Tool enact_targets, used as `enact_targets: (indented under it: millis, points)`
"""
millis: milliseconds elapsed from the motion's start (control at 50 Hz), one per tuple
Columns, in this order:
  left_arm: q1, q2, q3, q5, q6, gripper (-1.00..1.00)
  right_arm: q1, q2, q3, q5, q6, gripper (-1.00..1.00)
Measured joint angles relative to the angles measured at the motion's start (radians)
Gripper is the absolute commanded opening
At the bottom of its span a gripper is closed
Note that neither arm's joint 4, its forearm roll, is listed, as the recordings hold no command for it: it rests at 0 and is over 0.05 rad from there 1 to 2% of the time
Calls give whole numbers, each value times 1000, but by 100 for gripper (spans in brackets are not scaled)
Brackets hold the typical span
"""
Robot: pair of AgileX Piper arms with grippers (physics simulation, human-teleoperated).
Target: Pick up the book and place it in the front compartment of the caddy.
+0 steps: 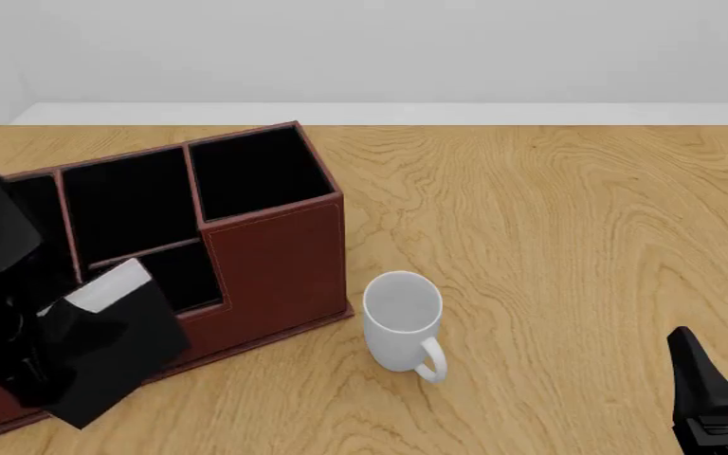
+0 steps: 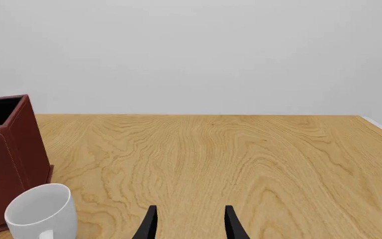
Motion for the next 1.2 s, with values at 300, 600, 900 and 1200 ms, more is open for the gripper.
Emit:
enact_targets:
  millis: [300, 600, 900, 1200]
  points:
    - [52, 29, -156, 39, 167, -100, 0, 0, 0, 0, 0, 100]
    - [95, 67, -326, 47, 325, -100, 0, 0, 0, 0, 0, 100]
    - [79, 73, -393, 46, 436, -100, 0, 0, 0, 0, 0, 100]
    - [107, 88, -330, -19, 490, -100, 0, 0, 0, 0, 0, 100]
